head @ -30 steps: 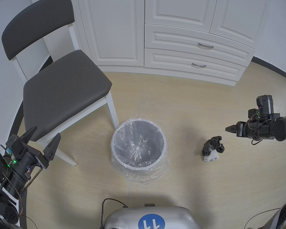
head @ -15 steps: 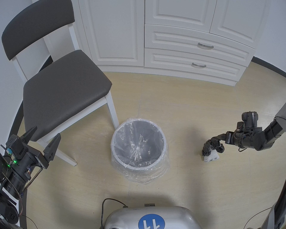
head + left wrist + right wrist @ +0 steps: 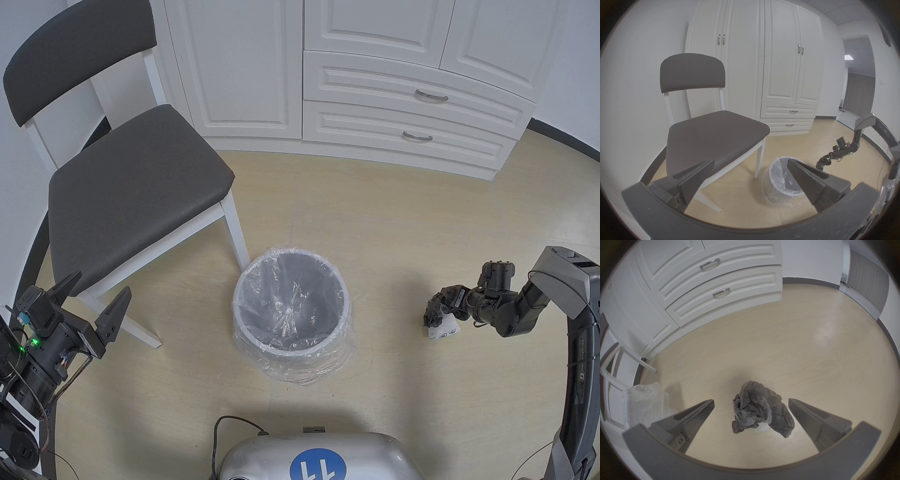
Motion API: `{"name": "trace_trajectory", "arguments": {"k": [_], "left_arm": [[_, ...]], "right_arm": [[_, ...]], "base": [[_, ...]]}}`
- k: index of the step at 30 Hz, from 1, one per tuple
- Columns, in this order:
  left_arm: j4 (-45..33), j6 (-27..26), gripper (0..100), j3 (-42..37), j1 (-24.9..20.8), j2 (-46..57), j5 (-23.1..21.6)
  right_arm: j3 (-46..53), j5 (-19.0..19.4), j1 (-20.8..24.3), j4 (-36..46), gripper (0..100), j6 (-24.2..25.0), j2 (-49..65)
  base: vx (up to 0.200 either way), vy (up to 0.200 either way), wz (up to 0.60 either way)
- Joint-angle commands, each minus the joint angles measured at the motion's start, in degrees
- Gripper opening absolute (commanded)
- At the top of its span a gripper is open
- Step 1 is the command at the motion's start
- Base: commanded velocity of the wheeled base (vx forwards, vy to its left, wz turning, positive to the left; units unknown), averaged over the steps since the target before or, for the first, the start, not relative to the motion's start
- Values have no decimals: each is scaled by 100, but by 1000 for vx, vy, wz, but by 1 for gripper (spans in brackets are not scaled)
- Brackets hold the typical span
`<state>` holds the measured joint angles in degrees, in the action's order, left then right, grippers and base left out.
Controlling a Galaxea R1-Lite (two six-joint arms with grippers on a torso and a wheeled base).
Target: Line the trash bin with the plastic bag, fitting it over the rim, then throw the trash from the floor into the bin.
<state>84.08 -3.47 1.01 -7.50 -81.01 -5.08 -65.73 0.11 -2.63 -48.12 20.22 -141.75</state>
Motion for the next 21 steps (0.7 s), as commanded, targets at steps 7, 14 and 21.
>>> {"name": "trace_trajectory", "arguments": {"k": [7, 14, 21], "left_arm": [[-49, -4, 100, -101, -6, 15, -1], [-49, 5, 100, -101, -6, 23, -1], [-49, 5, 100, -101, -6, 15, -1]], "right_arm": [[-476, -2, -27, -101, 100, 52, -916], [-748, -29, -18, -391, 100, 395, -1118], [-862, -20, -27, -383, 100, 430, -1197]], "base": [[0, 0, 0], [0, 0, 0], [0, 0, 0]]}}
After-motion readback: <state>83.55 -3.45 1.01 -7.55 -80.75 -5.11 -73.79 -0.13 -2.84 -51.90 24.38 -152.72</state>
